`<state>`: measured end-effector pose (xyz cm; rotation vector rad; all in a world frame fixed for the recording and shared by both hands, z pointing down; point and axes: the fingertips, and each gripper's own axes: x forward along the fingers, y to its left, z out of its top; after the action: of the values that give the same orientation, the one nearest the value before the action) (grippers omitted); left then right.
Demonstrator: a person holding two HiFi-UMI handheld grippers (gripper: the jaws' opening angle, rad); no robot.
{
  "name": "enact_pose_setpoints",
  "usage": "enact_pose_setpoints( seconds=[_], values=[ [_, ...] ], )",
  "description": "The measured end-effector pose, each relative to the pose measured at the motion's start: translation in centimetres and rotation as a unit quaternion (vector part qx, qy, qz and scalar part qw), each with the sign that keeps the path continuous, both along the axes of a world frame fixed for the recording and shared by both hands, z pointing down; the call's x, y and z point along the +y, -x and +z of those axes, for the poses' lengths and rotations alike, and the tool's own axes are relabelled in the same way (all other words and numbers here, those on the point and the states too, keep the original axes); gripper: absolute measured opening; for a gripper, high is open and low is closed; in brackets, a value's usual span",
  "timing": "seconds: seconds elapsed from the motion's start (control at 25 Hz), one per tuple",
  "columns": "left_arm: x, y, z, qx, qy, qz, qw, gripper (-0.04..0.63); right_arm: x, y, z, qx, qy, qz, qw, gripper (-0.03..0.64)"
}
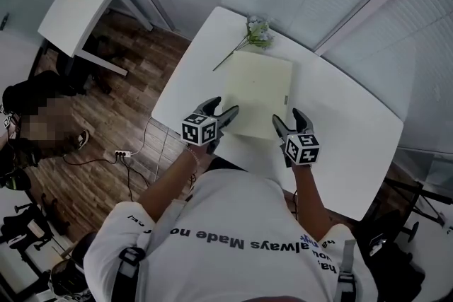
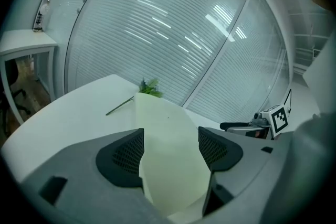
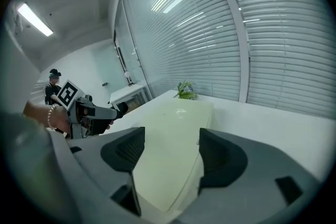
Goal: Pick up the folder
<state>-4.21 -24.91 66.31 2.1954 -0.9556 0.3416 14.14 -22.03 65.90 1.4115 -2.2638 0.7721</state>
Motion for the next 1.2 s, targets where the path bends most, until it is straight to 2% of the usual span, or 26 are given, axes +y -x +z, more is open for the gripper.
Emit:
enact_pose_setpoints(
  seconds=[0.36, 0.8, 1.2],
  values=[
    [0.5, 0.2, 4.9, 0.008, 0.065, -0.006, 0.9978, 0.314, 0.7, -0.2, 5.5, -0.039, 0.073, 0.017, 0.996, 0.295],
    [1.5, -0.4, 8.3, 0.039, 0.138, -0.005, 0.9896, 0.327, 1.7, 0.1, 9.3, -0.085, 0.140, 0.033, 0.986, 0.305],
    [1.4, -0.4, 9.0, 0.028, 0.145, 0.003, 0.9890, 0.327, 1.8, 0.6, 10.6, -0.126, 0.171, 0.041, 0.976, 0.311]
  ],
)
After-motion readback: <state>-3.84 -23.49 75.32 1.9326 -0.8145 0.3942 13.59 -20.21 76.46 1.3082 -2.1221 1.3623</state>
